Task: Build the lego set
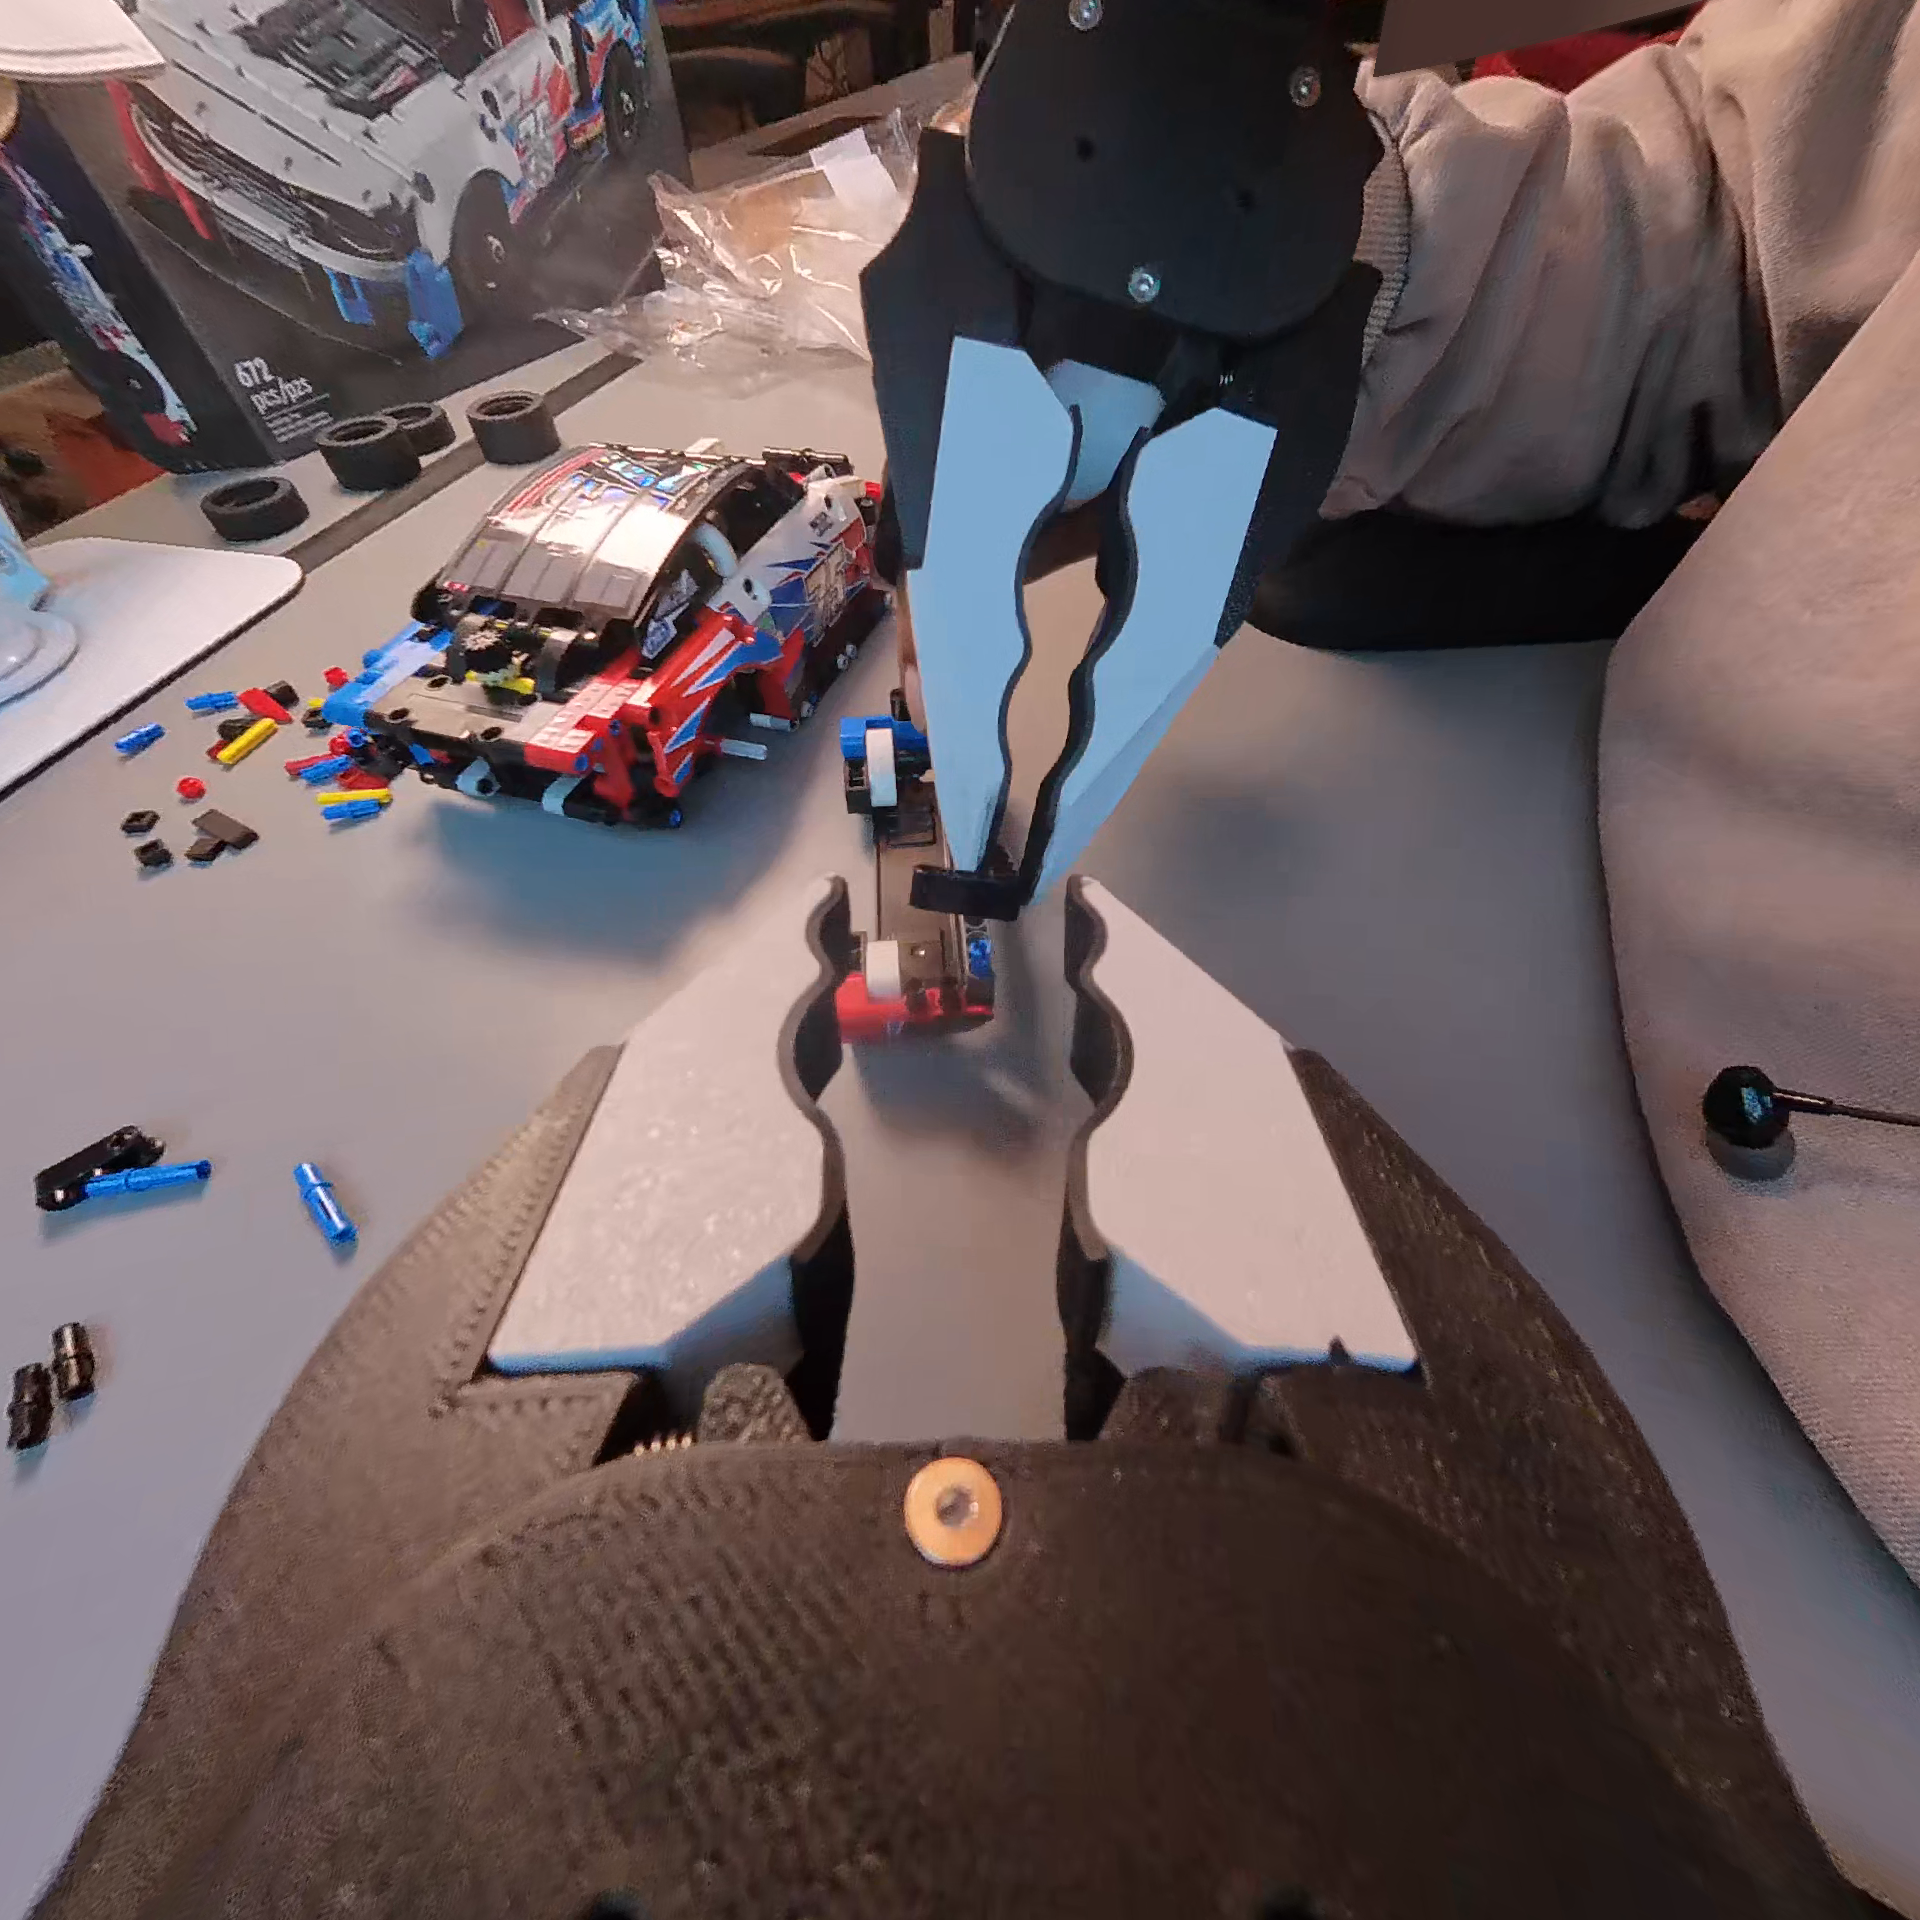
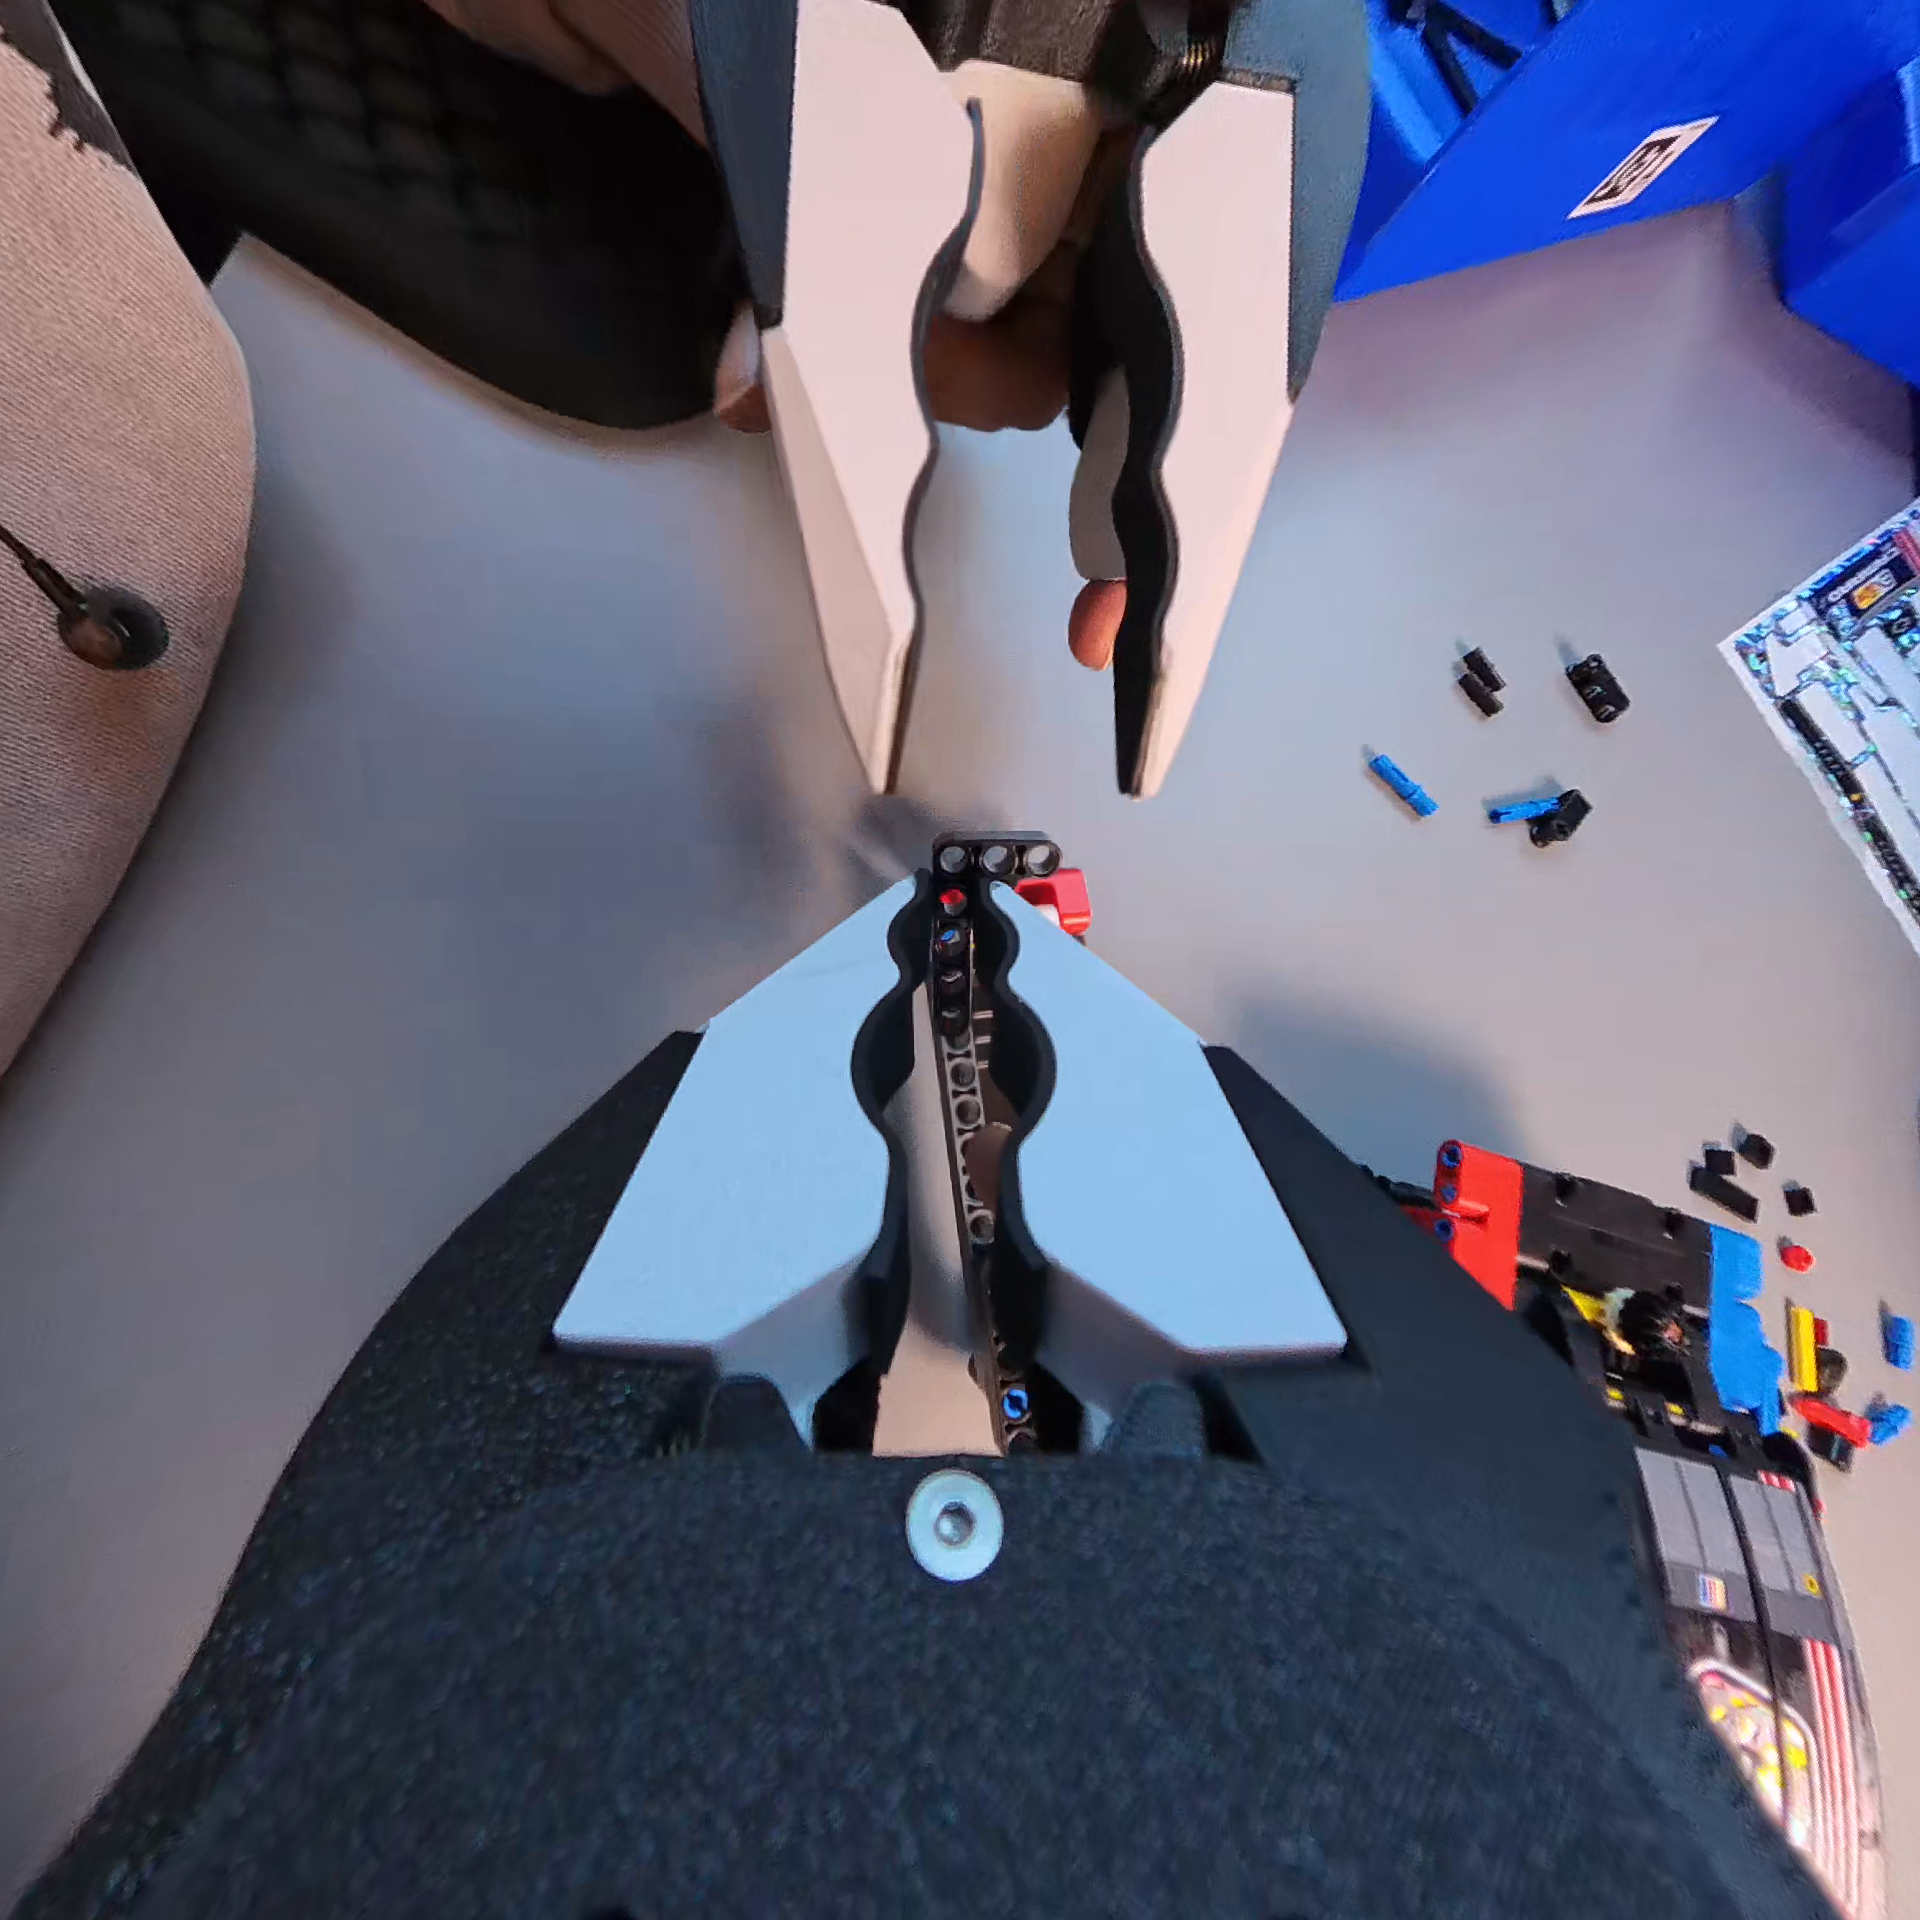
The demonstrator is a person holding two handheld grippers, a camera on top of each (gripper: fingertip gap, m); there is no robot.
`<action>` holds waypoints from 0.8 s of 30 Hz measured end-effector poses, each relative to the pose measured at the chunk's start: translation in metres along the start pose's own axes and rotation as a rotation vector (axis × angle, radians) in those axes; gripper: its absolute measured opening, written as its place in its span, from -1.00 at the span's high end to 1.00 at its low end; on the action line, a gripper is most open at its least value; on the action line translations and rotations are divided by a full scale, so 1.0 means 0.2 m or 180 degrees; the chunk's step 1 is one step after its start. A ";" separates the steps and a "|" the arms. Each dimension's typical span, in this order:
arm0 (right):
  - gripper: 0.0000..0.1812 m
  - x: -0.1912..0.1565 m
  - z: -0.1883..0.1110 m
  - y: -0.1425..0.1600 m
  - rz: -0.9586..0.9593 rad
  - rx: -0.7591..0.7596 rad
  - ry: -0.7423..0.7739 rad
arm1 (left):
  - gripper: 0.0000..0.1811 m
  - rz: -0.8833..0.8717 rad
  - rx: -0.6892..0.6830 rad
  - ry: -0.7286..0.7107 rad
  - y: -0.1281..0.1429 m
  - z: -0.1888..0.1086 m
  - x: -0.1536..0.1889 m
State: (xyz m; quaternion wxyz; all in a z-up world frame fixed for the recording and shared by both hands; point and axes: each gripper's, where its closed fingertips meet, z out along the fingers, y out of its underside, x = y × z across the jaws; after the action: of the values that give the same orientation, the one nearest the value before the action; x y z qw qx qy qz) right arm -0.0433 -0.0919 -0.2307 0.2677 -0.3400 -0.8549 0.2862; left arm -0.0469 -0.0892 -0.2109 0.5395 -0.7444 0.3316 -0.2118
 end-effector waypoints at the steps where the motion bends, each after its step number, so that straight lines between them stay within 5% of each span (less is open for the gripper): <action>1: 0.95 0.00 0.01 0.00 -0.0037 -0.0015 -0.0018 | 0.57 0.0050 -0.0050 0.0011 0.01 0.02 0.01; 7: 0.95 -0.01 0.01 -0.02 -0.0171 -0.0014 -0.0050 | 0.76 0.0178 -0.0245 0.0040 0.04 0.05 0.02; 15: 0.80 0.03 -0.04 0.02 0.0073 0.0238 -0.0029 | 0.77 0.0007 0.0212 0.0039 -0.03 0.01 0.00; 24: 0.95 0.02 0.01 0.05 0.0066 0.0134 -0.0119 | 0.77 0.0086 -0.0183 -0.0079 0.08 0.07 -0.02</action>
State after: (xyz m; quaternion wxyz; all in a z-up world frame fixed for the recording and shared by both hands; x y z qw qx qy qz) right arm -0.0423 -0.0825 -0.2380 0.2558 -0.3377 -0.8500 0.3133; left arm -0.0453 -0.0800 -0.2297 0.5247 -0.7576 0.3409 -0.1856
